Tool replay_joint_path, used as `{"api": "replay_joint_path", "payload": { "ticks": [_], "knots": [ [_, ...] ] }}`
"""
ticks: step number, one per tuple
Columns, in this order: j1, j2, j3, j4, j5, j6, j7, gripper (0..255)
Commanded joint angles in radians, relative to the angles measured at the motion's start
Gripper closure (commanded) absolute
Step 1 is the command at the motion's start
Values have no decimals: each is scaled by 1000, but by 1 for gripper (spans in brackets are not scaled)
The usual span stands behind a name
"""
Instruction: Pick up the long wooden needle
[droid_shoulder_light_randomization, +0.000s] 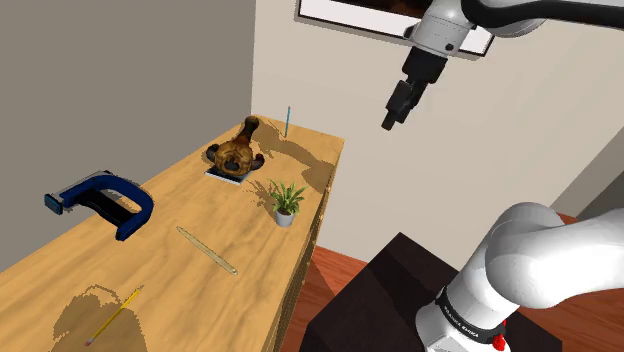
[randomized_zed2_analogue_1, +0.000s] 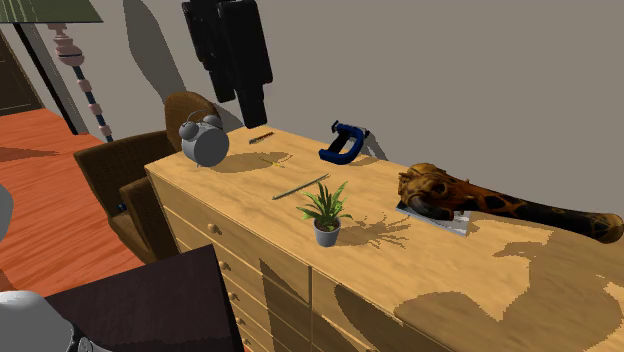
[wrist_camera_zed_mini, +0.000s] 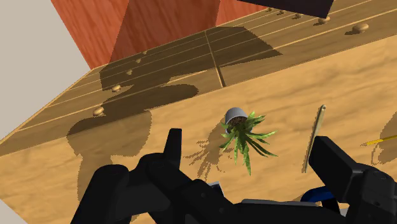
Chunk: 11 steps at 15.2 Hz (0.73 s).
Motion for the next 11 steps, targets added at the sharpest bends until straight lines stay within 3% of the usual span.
{"api": "replay_joint_path", "payload": {
  "ticks": [1, 11],
  "knots": [
    [0, 0, 0, 0, 0, 0, 0, 0],
    [66, 207, 123, -77, 79, 268, 119, 0]
  ]
}}
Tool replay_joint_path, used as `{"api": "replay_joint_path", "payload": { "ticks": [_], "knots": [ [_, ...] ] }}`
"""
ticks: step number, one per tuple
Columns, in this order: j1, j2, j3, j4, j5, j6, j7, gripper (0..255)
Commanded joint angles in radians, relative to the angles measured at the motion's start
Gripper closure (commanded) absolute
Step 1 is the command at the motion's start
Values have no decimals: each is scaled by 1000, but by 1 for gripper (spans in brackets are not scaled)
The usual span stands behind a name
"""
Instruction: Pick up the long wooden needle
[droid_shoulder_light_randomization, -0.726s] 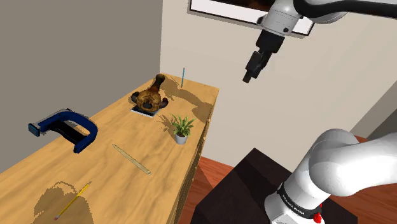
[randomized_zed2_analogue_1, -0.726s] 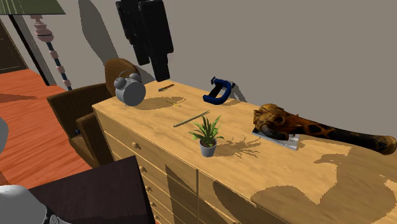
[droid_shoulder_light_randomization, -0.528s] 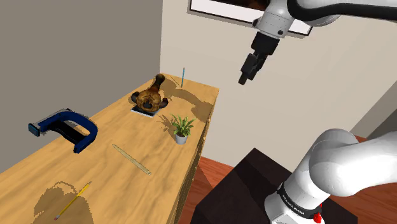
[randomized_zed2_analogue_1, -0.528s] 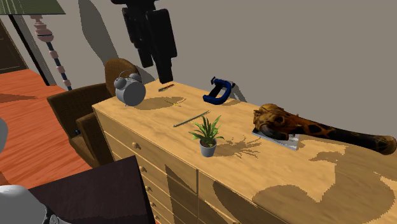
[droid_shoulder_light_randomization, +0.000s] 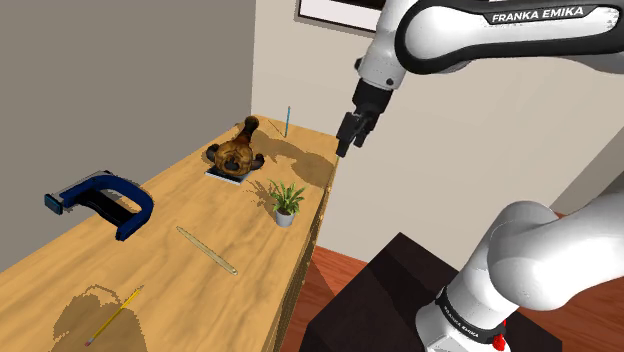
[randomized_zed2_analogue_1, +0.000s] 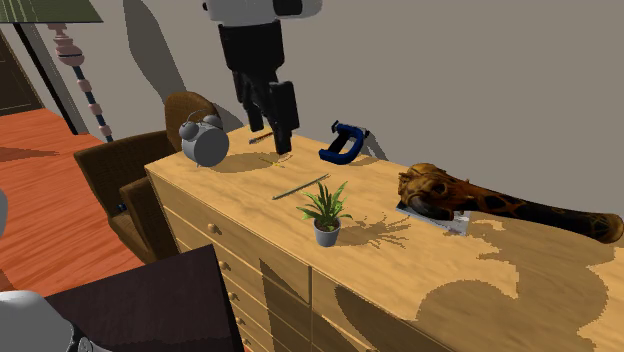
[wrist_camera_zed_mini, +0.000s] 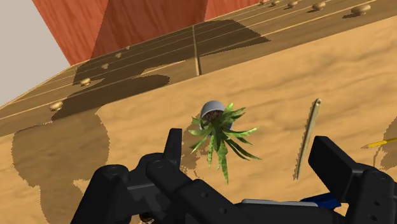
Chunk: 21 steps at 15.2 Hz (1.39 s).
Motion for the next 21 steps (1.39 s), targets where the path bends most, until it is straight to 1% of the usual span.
{"api": "replay_joint_path", "payload": {
  "ticks": [1, 6, 11, 16, 21],
  "knots": [
    [14, 55, 27, -2, 14, 56, 26, 0],
    [41, 204, 87, 14, 37, 184, 83, 0],
    [63, 373, 143, 61, 38, 299, 146, 0],
    [84, 553, 190, 139, 11, 395, 218, 0],
    [116, 740, 217, 247, -43, 464, 299, 0]
  ]
}}
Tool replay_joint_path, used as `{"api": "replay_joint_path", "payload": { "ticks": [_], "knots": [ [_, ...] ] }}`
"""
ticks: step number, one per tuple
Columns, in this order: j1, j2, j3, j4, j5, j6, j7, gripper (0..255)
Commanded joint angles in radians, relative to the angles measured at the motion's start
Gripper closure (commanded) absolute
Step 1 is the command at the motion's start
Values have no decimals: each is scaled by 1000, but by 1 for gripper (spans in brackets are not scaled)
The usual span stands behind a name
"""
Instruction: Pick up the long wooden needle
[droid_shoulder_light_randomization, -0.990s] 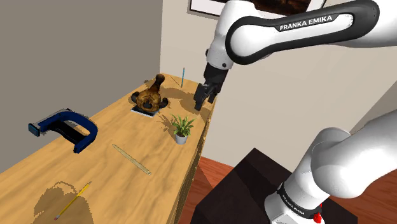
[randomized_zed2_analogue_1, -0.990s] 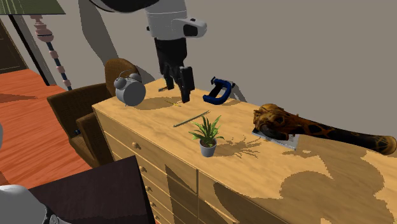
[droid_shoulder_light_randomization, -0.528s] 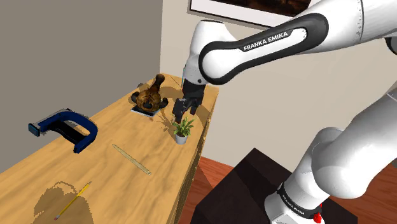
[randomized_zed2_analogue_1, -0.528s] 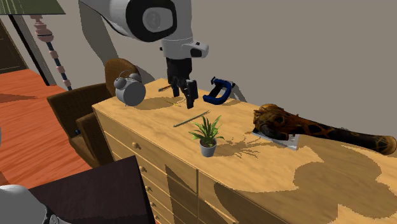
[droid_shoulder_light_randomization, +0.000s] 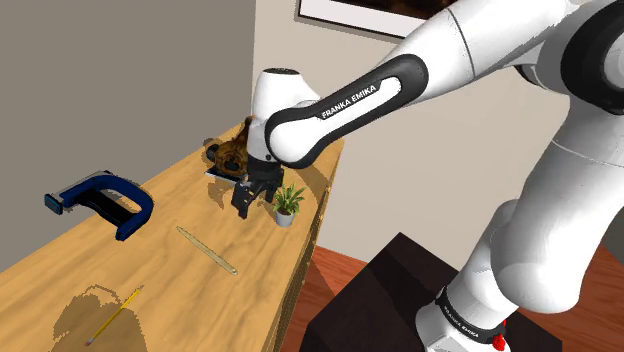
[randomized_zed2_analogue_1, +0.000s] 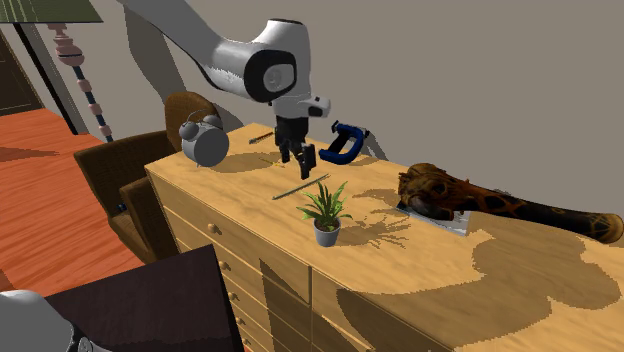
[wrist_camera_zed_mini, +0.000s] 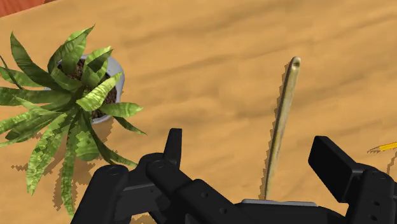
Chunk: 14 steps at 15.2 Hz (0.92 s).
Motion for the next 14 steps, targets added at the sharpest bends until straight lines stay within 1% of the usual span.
{"api": "replay_joint_path", "payload": {
  "ticks": [1, 6, 11, 14],
  "knots": [
    [17, 77, 8, 57, -25, 16, 37, 0],
    [69, 266, 6, 200, -86, 50, 111, 0],
    [129, 446, -7, 366, -129, 54, 164, 0],
    [134, 475, -14, 366, -136, 83, 167, 0]
  ]
}}
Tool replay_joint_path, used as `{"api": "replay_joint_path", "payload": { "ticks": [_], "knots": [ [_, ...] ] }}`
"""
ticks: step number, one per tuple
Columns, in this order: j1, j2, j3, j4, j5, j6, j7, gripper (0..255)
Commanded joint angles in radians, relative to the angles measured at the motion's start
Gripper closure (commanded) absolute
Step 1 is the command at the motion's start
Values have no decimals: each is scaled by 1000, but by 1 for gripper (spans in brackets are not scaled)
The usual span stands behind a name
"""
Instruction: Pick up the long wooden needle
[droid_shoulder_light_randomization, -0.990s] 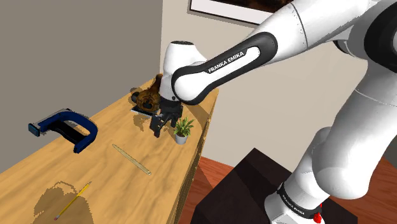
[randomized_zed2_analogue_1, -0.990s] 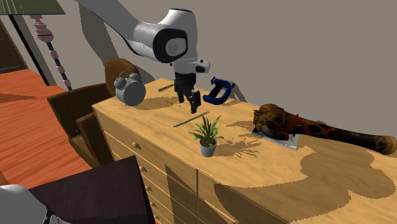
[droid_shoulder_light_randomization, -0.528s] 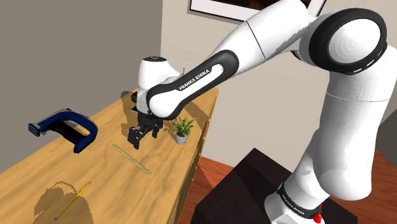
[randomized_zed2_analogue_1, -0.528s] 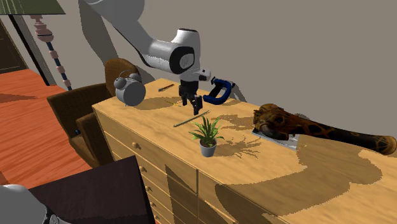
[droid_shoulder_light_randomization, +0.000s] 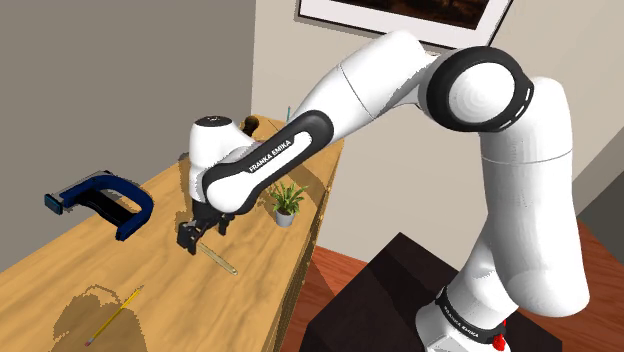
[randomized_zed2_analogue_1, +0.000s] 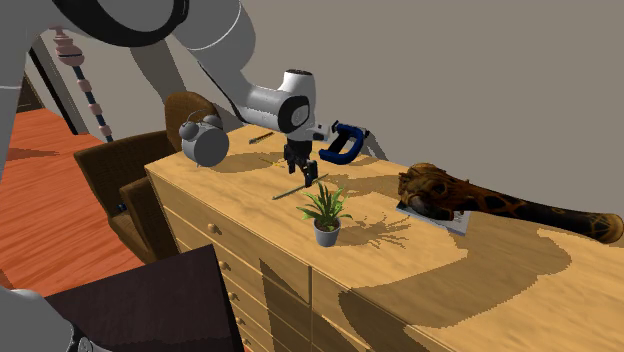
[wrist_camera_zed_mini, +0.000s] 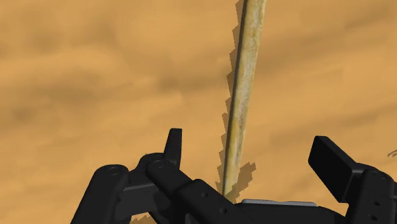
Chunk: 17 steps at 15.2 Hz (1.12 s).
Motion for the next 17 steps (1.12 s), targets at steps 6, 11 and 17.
{"api": "replay_joint_path", "payload": {
  "ticks": [6, 11, 17],
  "knots": [
    [10, 58, -12, 7, -14, 51, 6, 0],
    [8, 57, -12, 5, -14, 52, 4, 255],
    [8, 48, -10, 6, -11, 42, 5, 255]
  ]
}}
